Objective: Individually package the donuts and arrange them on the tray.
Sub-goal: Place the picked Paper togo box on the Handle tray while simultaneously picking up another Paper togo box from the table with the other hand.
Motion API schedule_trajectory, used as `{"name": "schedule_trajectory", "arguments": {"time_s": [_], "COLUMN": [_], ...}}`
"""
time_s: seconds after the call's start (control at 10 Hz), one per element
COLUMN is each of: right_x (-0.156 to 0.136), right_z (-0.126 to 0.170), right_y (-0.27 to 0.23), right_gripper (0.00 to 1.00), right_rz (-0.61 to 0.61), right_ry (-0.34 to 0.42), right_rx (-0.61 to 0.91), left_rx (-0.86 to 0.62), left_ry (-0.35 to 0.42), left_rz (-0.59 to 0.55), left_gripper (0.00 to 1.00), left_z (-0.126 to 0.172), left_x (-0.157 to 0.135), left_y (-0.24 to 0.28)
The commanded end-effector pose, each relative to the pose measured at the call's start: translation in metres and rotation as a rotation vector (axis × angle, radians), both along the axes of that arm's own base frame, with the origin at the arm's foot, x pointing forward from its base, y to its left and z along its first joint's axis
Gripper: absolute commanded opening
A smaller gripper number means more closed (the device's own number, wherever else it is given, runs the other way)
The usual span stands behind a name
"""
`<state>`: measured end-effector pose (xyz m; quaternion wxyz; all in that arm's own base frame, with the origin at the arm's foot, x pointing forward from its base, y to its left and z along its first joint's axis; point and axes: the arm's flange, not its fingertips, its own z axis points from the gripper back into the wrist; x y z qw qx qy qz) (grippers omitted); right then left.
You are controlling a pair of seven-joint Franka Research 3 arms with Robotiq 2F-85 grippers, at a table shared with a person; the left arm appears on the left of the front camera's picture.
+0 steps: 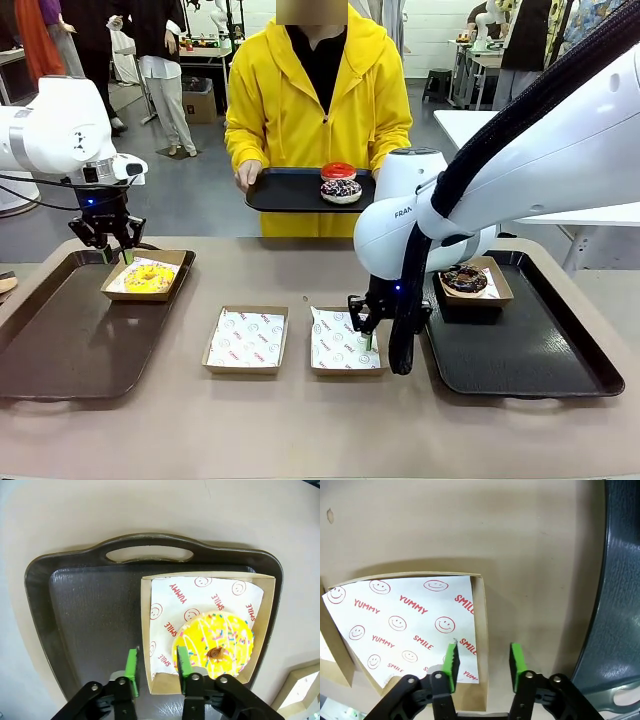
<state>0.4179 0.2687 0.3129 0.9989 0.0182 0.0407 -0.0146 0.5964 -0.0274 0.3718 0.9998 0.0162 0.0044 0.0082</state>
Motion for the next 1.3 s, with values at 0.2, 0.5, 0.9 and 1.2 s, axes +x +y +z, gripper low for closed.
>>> {"name": "schedule_trajectory", "arguments": {"time_s": [0.2,0.5,0.9,1.2], "right_x": [0.001,0.001,0.001,0.007], "right_z": [-0.002,-0.001,0.001,0.036], "right_y": [0.000,0.000,0.000,-0.003], "right_gripper": [0.00,0.00,0.00,0.00], "right_rz": [-0.007,-0.015,-0.044,-0.044], "right_ry": [-0.008,-0.009,0.004,0.004], "right_rx": [0.015,0.009,0.028,0.008], "left_rx": [0.020,0.016,-0.032,-0.277], "left_ry": [-0.007,-0.007,-0.016,-0.006], "left_rz": [0.004,0.004,0.003,-0.008], "left_gripper": [0.97,1.00,1.00,1.00], "left_z": [0.003,0.004,0.012,0.058], "left_x": [0.003,0.003,-0.006,-0.071], "left_y": [-0.001,-0.001,0.003,0.040]}}
